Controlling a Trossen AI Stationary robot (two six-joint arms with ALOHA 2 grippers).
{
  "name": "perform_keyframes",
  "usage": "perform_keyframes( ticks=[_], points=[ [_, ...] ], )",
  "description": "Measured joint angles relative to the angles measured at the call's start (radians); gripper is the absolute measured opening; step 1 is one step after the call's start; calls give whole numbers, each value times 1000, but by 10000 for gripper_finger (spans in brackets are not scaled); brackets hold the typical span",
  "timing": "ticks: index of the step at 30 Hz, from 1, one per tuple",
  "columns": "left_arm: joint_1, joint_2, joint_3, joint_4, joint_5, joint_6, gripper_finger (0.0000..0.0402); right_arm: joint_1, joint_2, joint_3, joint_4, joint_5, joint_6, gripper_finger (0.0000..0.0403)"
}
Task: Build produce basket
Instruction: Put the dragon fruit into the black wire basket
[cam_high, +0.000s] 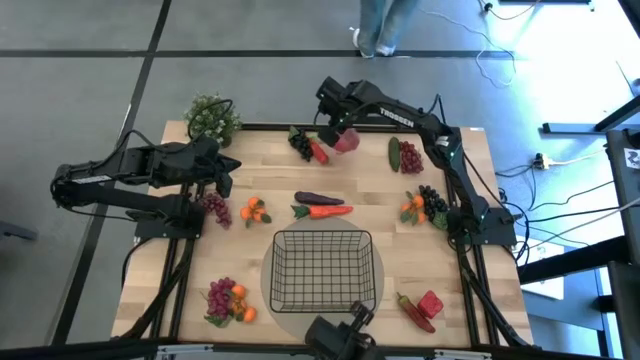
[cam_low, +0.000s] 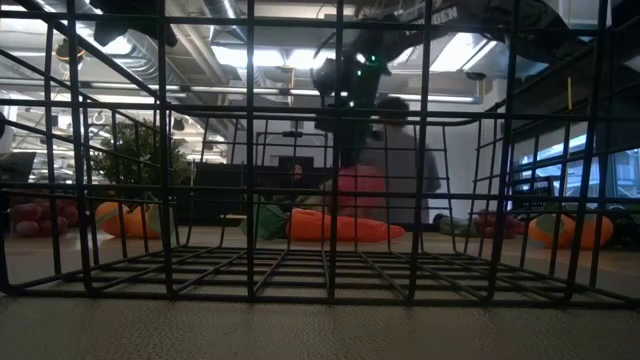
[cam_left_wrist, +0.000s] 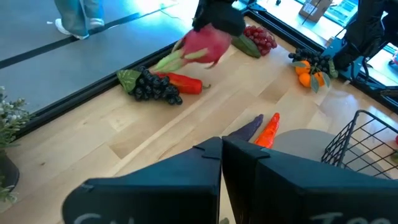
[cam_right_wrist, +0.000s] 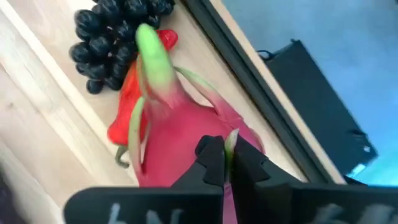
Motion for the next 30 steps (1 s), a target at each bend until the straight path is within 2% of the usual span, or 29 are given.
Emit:
perform_keyframes(
  ticks=[6,16,25,30],
  points=[
    [0,0,0,0,0,2,0,30,0,129,-89,68,1,0],
    [0,0,0,-10,1,51,0,118,-85,127,-139,116,58,0],
    [-1,0,0,-76,26,54,0,285,-208,129,-130,149,169,0],
    [-1,0,0,-85,27,65,0,407,-261,129,-95,220,288,0]
  ],
)
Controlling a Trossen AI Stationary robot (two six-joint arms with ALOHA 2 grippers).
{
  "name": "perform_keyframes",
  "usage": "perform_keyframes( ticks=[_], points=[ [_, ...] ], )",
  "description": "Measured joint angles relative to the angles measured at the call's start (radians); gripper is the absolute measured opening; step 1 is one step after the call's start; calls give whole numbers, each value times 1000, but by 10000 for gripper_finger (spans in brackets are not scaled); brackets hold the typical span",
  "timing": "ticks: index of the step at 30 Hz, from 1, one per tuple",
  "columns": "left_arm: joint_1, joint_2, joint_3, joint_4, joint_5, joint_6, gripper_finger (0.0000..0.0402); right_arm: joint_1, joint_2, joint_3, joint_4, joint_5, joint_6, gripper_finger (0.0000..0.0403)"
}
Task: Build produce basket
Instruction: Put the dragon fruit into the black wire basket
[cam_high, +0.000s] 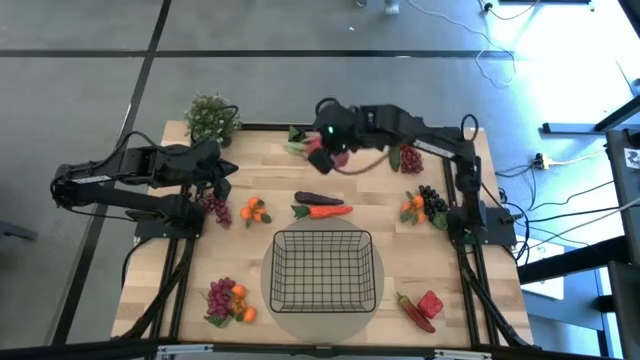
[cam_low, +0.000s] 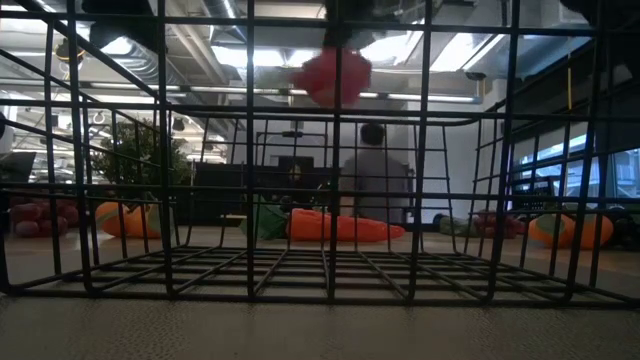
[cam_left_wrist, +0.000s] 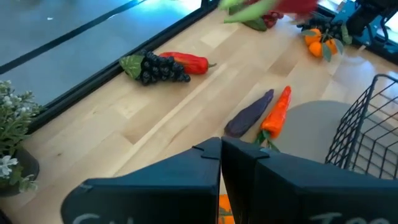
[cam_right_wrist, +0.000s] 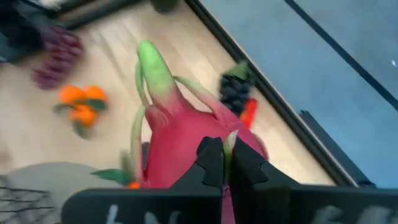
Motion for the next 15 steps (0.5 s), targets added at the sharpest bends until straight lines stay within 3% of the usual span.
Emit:
perform_keyframes(
  ticks=[7,15],
  points=[
    [-1,0,0,0,32,100,0,165,-16,0,38,159,194,0],
    [-1,0,0,1,136,143,0,310,-20,0,26,215,375,0]
  ],
)
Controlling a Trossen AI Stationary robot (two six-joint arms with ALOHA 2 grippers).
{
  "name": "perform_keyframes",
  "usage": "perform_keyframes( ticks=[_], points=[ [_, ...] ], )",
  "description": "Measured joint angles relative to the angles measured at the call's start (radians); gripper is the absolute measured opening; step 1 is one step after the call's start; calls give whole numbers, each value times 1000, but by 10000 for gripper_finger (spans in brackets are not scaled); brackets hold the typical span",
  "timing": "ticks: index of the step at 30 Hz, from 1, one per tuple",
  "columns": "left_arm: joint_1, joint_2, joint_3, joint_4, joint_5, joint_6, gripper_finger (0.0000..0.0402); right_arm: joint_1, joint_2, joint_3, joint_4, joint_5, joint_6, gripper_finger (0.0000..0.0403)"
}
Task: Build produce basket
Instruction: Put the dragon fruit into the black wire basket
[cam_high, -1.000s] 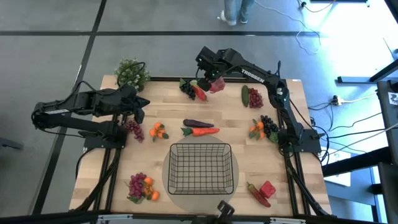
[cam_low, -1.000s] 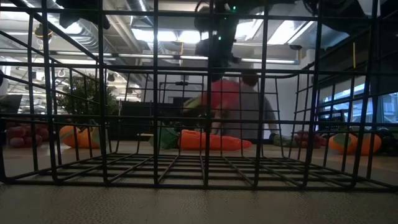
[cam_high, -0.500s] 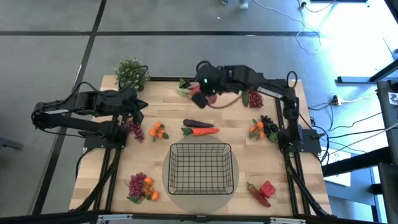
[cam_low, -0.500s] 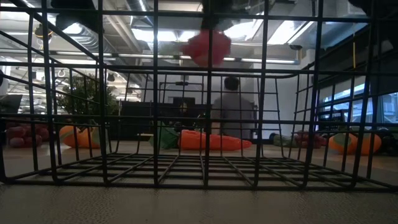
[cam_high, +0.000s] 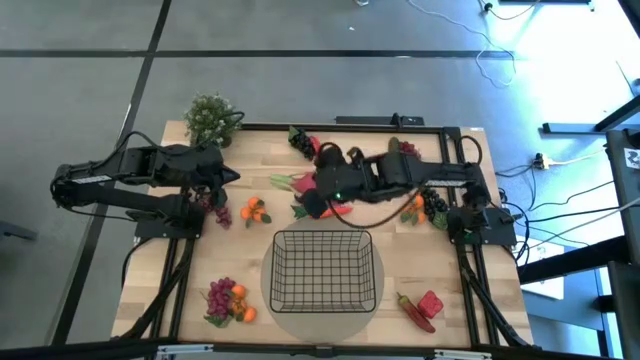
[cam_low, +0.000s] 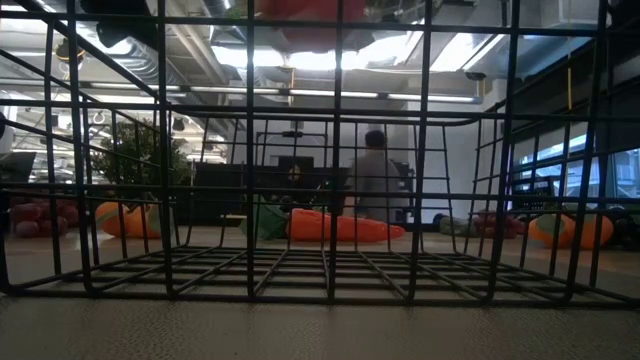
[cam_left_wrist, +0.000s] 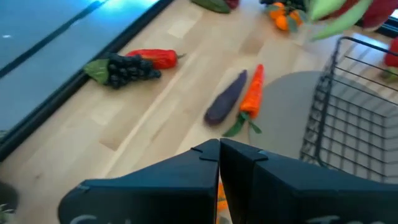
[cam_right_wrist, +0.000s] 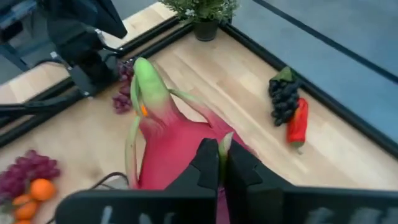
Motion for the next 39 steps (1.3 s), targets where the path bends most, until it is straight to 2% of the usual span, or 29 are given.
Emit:
perform_keyframes(
  ticks=[5,12,20,28,33,36,39],
  points=[
    [0,0,0,4,47,0,0,58,-34,0,-21,10,47,0],
    [-37,0,0,9,48,-8,0,90,-153,-6,-168,40,94,0],
    [-81,0,0,11,48,-50,0,123,-195,-90,-147,34,122,0],
    [-123,0,0,11,47,-53,0,126,-254,-209,-246,32,230,0],
    [-139,0,0,11,48,-22,0,104,-366,-364,-153,35,276,0],
    [-144,0,0,11,47,-3,0,78,-456,-509,-15,32,285,0],
    [-144,0,0,11,47,24,0,60,-544,-658,203,31,263,0]
  ],
)
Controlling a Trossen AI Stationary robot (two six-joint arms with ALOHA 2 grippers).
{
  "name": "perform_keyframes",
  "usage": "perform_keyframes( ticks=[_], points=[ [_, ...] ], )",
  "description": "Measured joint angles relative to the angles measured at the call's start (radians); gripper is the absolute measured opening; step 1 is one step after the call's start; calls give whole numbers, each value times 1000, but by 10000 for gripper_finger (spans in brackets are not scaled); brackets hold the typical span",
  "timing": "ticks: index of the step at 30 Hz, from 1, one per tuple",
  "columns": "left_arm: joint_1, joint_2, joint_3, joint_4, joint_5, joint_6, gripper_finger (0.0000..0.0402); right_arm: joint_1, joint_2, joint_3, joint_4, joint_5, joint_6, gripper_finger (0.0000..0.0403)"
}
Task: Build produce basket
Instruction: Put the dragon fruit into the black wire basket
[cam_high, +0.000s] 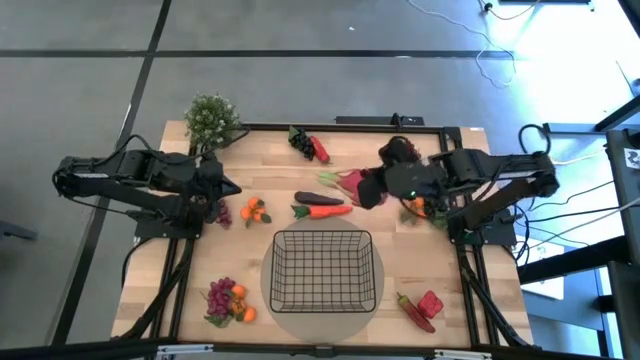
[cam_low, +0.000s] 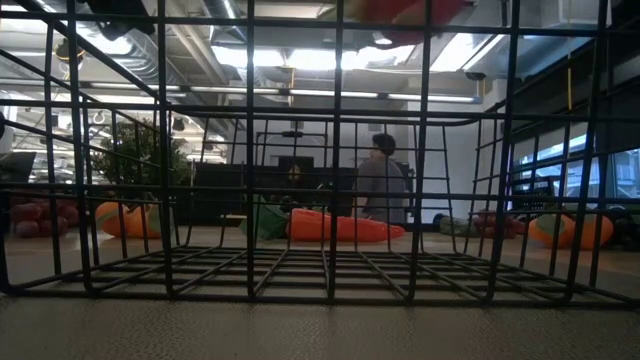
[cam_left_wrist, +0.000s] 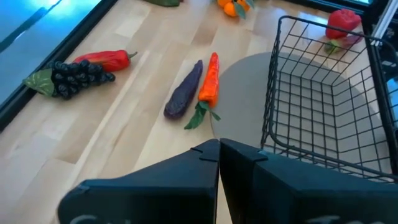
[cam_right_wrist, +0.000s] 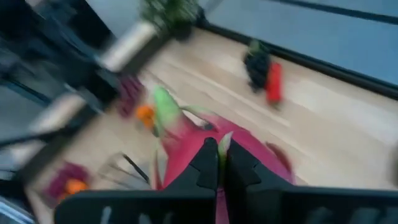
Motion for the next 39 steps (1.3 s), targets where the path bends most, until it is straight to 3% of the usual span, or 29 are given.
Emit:
perform_keyframes(
  ticks=[6,13,21,32,39],
  points=[
    [0,0,0,0,0,3,0,-2,-97,-261,496,-6,-162,0],
    [0,0,0,0,0,3,0,17,-101,-544,1124,-39,-320,0],
    [0,0,0,0,0,3,0,25,-31,-784,1670,-94,-324,0],
    [0,0,0,0,-1,3,0,70,53,-796,1755,-105,-291,0],
    [0,0,0,0,-1,3,0,97,119,-796,1771,-114,-188,0]
  ],
)
